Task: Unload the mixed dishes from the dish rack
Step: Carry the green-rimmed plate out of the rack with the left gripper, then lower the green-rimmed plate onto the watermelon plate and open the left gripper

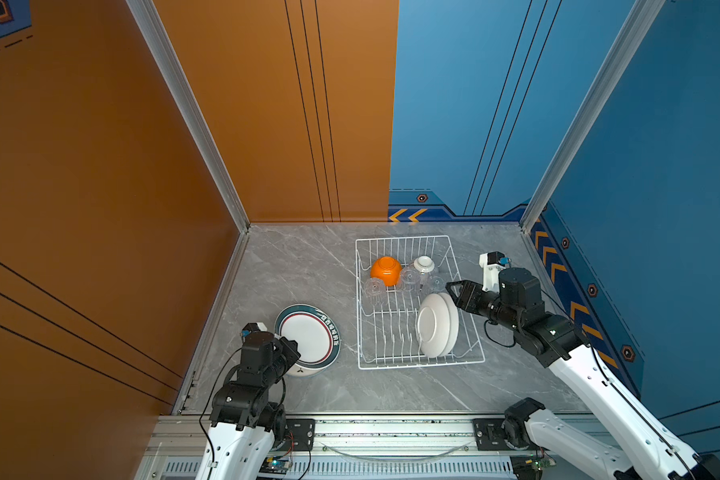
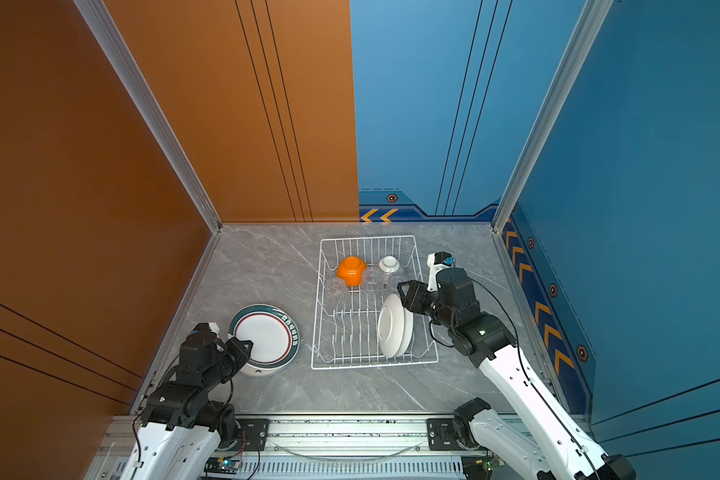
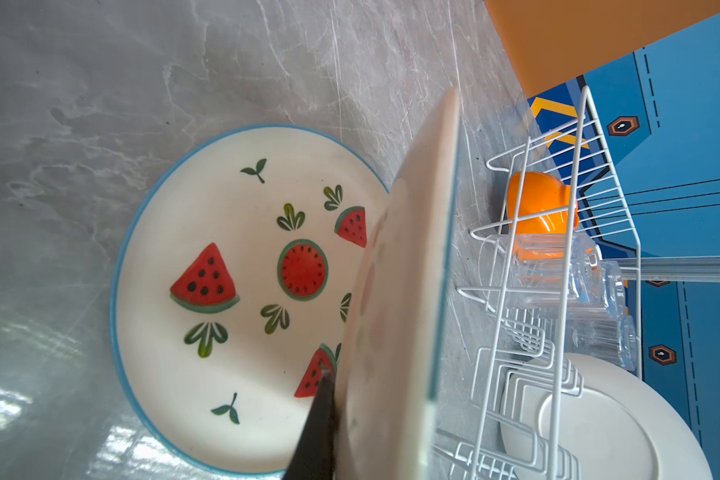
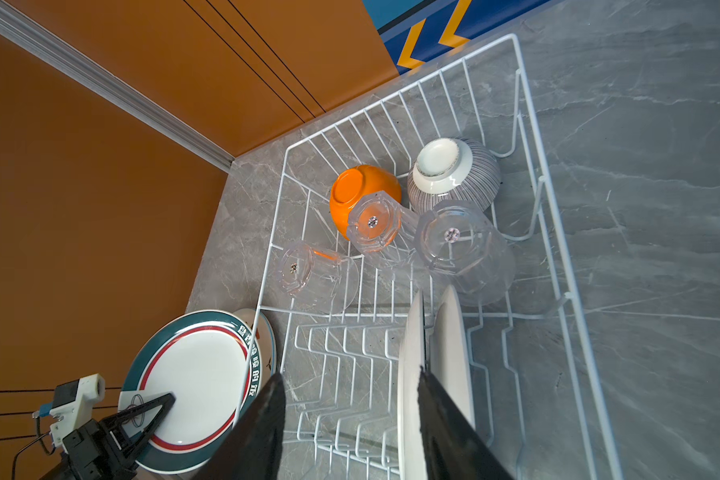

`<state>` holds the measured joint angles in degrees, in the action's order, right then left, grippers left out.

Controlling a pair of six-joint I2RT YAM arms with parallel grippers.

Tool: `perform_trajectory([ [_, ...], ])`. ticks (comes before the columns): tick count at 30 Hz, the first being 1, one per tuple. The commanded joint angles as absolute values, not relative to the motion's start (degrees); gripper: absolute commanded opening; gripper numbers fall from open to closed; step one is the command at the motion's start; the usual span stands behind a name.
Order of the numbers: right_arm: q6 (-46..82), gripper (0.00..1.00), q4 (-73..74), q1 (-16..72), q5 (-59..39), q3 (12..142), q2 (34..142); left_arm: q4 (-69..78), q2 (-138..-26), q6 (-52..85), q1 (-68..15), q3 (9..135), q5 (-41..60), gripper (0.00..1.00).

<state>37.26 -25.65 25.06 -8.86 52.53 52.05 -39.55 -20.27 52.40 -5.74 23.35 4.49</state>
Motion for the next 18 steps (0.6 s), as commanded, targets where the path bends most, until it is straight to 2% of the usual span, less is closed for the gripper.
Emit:
perform_trajectory([
  [1,36.3,0.53,-27.9,25.8,-7.6,51.6,51.0,-34.9,-20.5,52.2,-4.0,22.7,7.5,0.0],
  [5,37.1,0.53,-28.4,26.2,-6.8,50.7,50.5,-33.0,-22.1,52.4,-2.0,20.3,10.5,0.0],
  [10,37.3,0.53,-29.4,26.5,-5.4,50.2,49.8,-35.5,-21.2,51.2,-2.1,20.2,8.9,0.02],
  [12,37.5,0.53,-29.5,26.5,-4.9,50.0,49.3,-36.2,-20.9,51.3,-2.1,19.9,8.1,0.23],
  [14,37.6,0.53,-29.5,26.6,-4.7,50.2,49.4,-36.5,-20.7,51.5,-2.0,19.2,8.0,0.48],
  [15,37.7,0.53,-29.6,26.6,-4.7,50.3,49.4,-36.6,-20.6,51.6,-2.0,19.0,8.1,0.57],
  [16,37.7,0.53,-29.7,26.7,-4.7,50.5,49.5,-36.7,-20.6,52.0,-2.0,18.8,8.2,0.71],
  [17,37.7,0.53,-29.9,26.8,-4.7,50.8,49.7,-37.4,-20.7,52.5,-2.0,18.8,7.8,0.9],
  [18,37.7,0.53,-30.0,26.9,-4.7,50.9,49.8,-38.1,-20.7,52.8,-2.0,18.8,7.2,0.98],
])
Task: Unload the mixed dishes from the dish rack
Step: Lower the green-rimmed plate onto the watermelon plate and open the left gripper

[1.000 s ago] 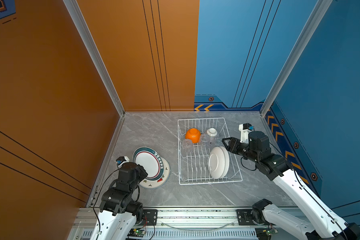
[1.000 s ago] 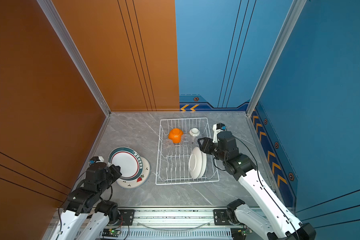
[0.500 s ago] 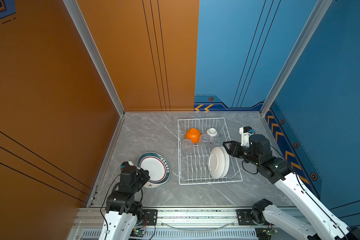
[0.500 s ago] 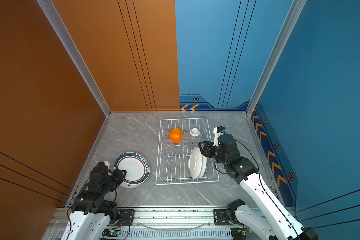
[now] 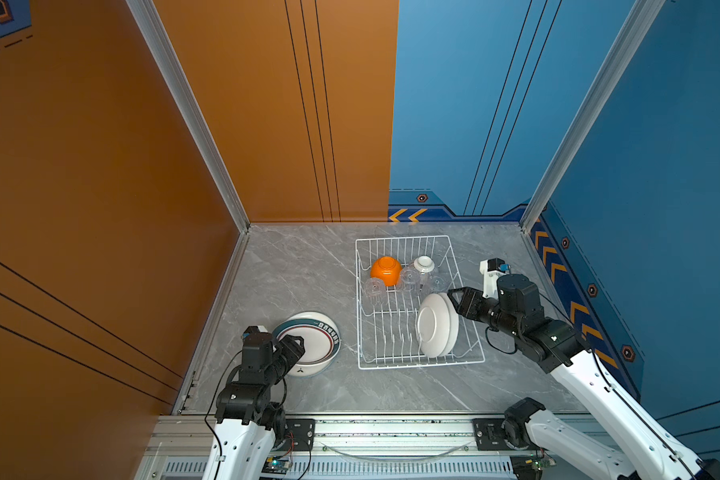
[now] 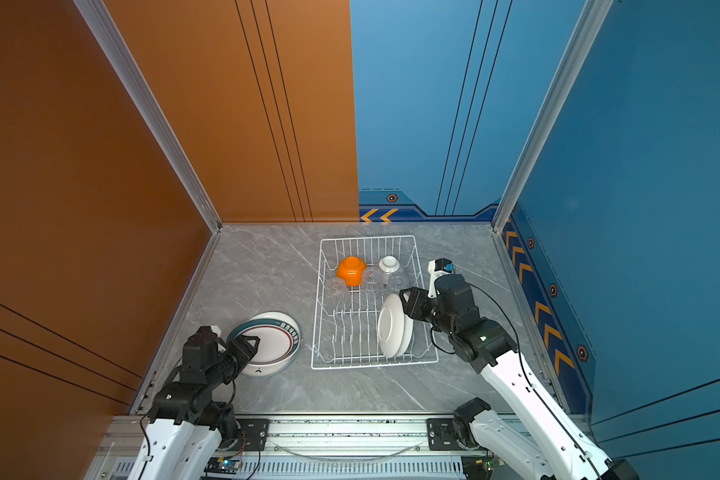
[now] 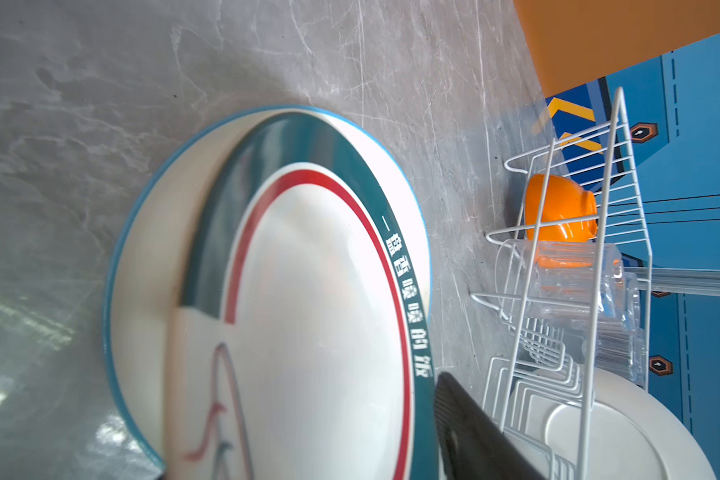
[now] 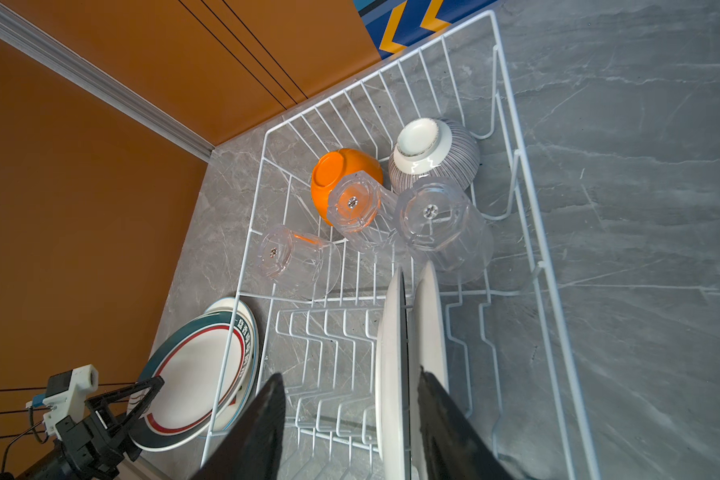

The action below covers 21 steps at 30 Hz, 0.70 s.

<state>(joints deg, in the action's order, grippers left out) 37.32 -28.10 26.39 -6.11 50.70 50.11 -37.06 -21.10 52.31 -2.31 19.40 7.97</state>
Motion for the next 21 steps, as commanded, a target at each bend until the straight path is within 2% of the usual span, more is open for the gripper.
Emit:
perform_trajectory([
  [1,37.6,0.53,-30.2,27.0,-4.8,51.2,49.8,-38.9,-20.9,53.3,-2.1,19.0,6.3,0.98],
  [8,37.6,0.54,-33.4,28.0,-2.7,52.5,48.9,-41.4,-23.5,54.3,-2.4,20.9,6.1,0.98],
  [15,36.3,0.63,-36.5,27.9,-3.9,53.6,50.2,-47.1,-25.4,57.9,-4.3,23.4,5.8,0.98],
  [21,33.7,0.71,-40.5,28.3,-4.6,57.3,54.0,-52.8,-25.8,58.6,-6.3,27.7,0.4,0.98],
])
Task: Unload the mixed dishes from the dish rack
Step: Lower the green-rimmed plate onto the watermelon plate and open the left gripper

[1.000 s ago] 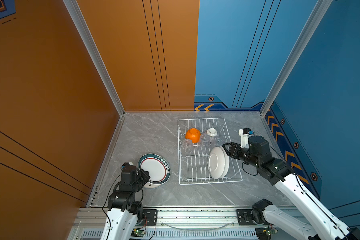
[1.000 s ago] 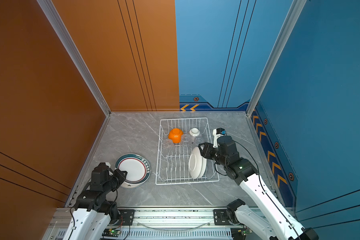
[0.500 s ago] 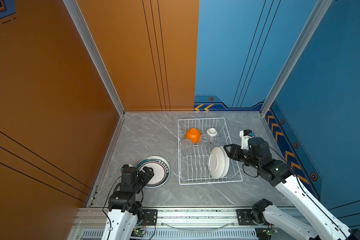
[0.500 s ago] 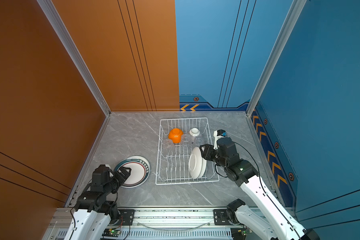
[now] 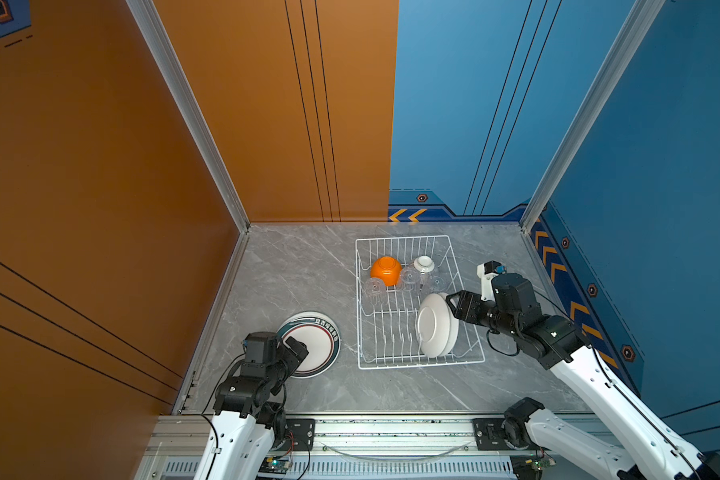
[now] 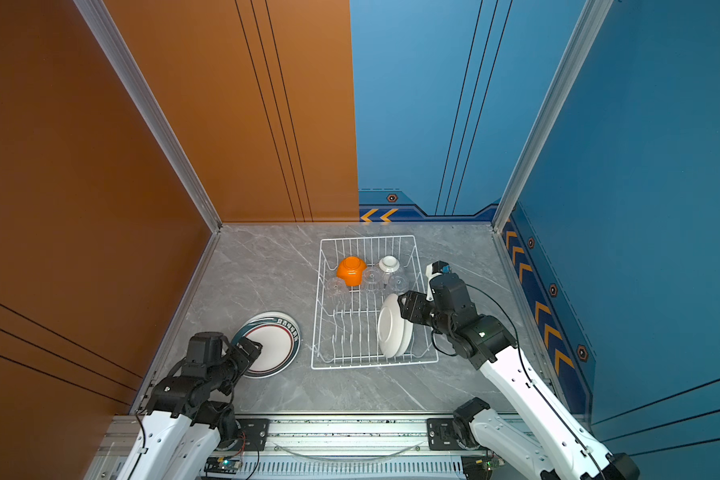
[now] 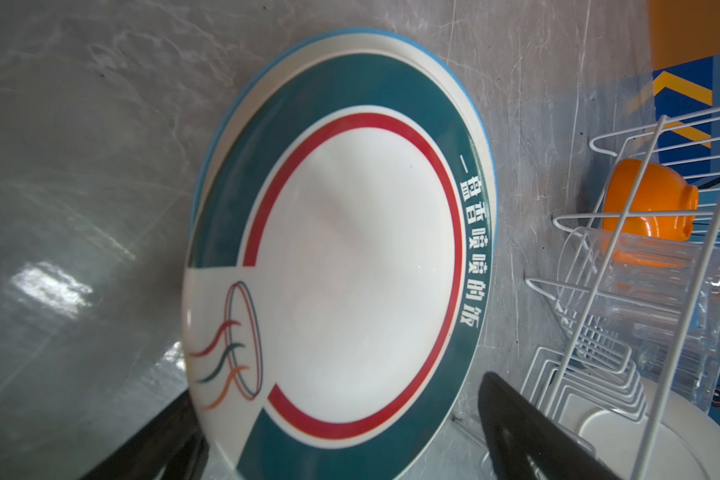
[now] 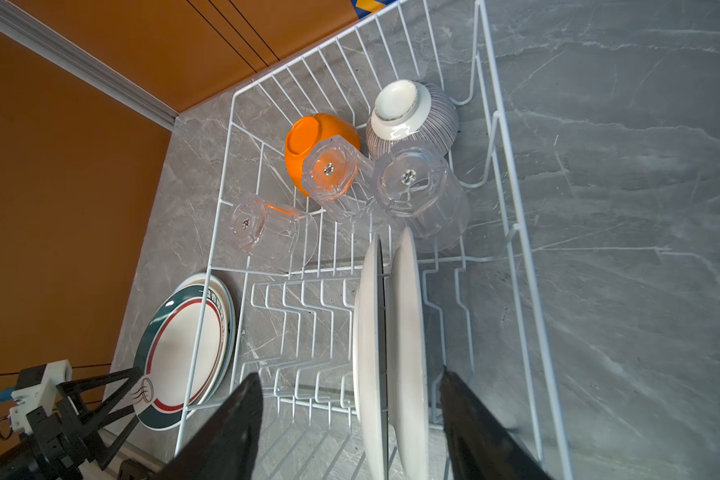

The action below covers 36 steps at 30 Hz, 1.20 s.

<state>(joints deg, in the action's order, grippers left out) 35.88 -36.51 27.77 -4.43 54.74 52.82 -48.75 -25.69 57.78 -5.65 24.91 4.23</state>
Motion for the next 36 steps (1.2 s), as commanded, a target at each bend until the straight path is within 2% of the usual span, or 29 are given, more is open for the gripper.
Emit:
perform_trajectory([
  [1,33.2,0.73,-40.9,28.4,-4.6,57.8,54.5,-53.4,-25.8,58.4,-6.4,28.3,-0.2,0.98],
  [8,31.1,0.76,-42.9,29.0,-4.7,59.9,57.3,-58.7,-26.3,57.1,-6.8,33.1,-6.1,0.98],
  [16,30.1,0.76,-43.0,30.2,-4.6,60.0,57.1,-58.4,-27.9,58.0,-7.7,36.2,-6.3,0.98],
  [24,31.0,0.75,-43.3,32.7,-5.8,59.9,58.1,-48.7,-26.7,58.8,-9.7,36.7,-5.8,0.98],
  [32,32.8,0.75,-42.9,35.0,-3.3,60.6,60.8,-39.0,-37.1,47.9,-13.0,41.0,-4.3,0.98],
  [36,34.0,0.74,-42.3,35.3,-3.7,60.8,63.0,-33.0,-38.9,42.9,-16.0,41.8,-3.3,0.98],
])
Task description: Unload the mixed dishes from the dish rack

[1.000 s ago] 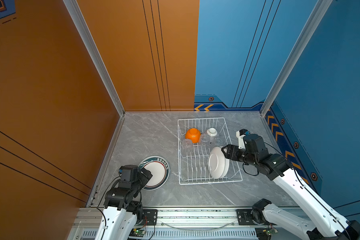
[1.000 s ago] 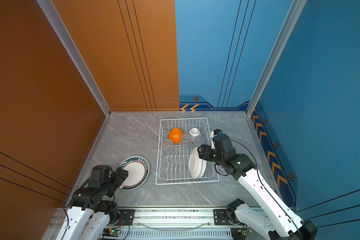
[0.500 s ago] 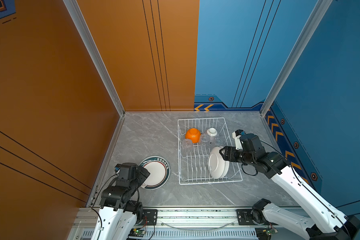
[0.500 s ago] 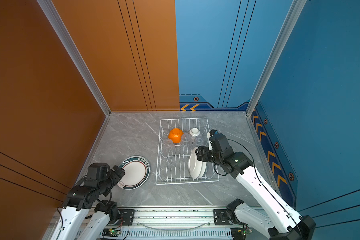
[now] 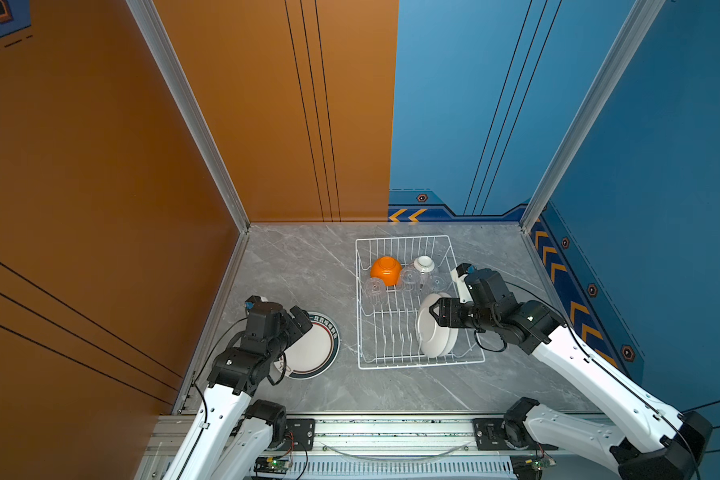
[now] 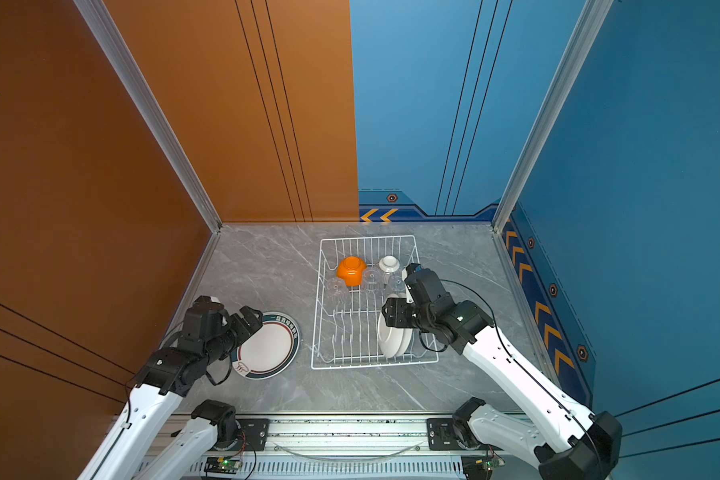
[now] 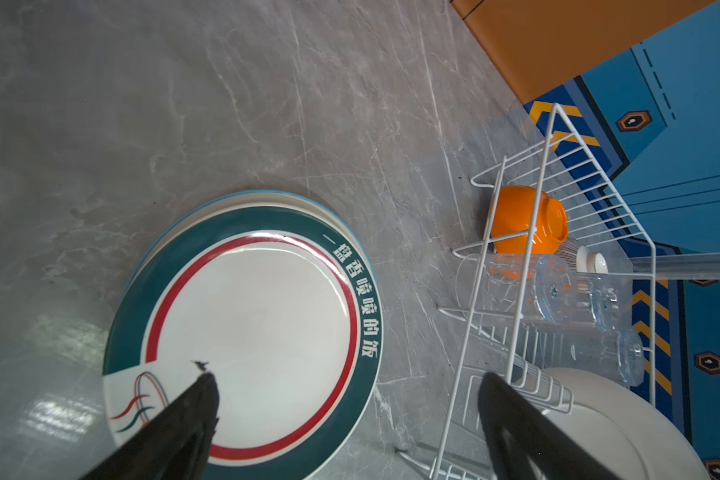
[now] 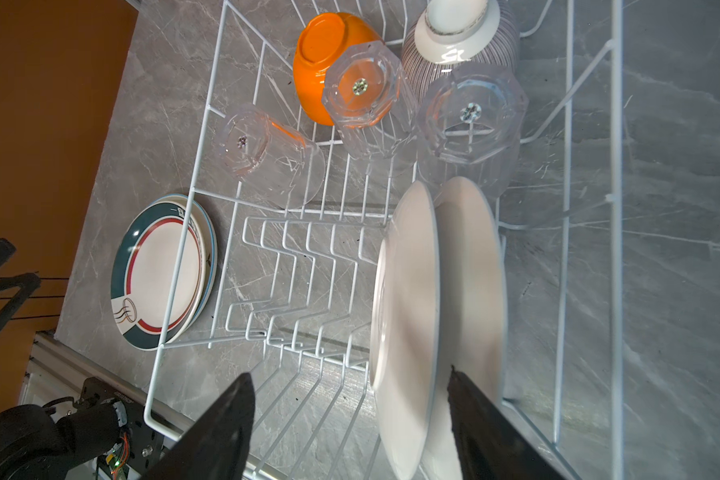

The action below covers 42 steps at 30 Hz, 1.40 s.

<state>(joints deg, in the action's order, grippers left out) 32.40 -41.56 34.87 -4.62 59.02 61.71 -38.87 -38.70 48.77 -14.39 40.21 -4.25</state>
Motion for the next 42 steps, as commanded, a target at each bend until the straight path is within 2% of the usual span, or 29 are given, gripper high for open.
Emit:
perform_trajectory([
  [1,34.5,0.73,-41.9,35.4,-3.9,60.7,63.3,-31.5,-38.9,41.9,-16.7,41.6,-3.3,0.98],
  [14,38.7,0.7,-38.0,36.4,-3.7,58.9,65.8,-20.0,-45.1,35.1,-22.8,43.3,-2.3,0.98],
  [26,40.4,0.53,-37.4,36.8,-0.9,58.8,68.6,-11.9,-54.1,32.9,-24.0,43.2,1.6,0.98],
  [32,40.6,0.48,-36.7,37.2,-1.3,58.8,70.5,-7.5,-56.3,33.2,-25.1,42.5,3.0,0.98],
  [36,40.4,0.4,-36.7,37.2,-1.0,59.1,71.8,-5.0,-57.7,33.5,-26.6,42.7,2.7,0.98],
  [42,41.1,0.36,-36.3,37.1,-1.2,59.6,73.6,-3.6,-60.7,33.2,-28.3,44.8,2.7,0.98],
])
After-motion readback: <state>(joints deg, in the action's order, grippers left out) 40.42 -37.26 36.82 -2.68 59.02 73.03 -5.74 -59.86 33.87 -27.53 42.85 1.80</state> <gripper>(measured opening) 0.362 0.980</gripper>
